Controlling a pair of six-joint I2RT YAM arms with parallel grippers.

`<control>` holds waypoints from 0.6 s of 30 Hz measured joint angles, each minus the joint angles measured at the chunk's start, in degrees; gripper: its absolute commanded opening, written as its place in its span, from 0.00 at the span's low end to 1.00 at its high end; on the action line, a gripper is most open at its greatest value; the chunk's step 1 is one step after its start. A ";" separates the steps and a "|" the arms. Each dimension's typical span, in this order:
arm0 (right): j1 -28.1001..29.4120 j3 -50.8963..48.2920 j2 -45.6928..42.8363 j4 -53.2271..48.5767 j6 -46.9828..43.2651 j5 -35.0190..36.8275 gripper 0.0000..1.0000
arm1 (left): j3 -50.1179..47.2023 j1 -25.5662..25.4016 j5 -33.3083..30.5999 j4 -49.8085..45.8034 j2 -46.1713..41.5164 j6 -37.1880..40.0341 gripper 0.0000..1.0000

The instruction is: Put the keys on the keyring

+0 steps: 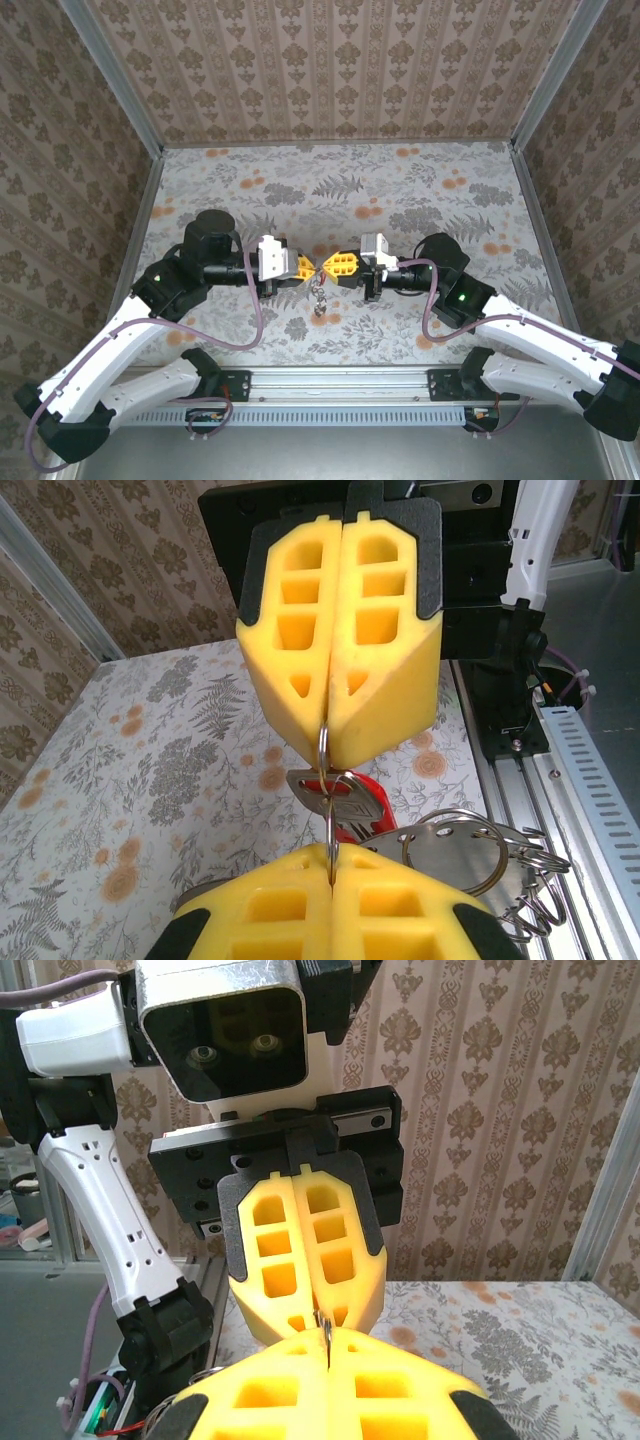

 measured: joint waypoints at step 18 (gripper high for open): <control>-0.04 0.00 1.14 2.10 0.22 -0.22 0.00 | 0.00 0.00 -0.61 -0.02 0.00 0.02 0.00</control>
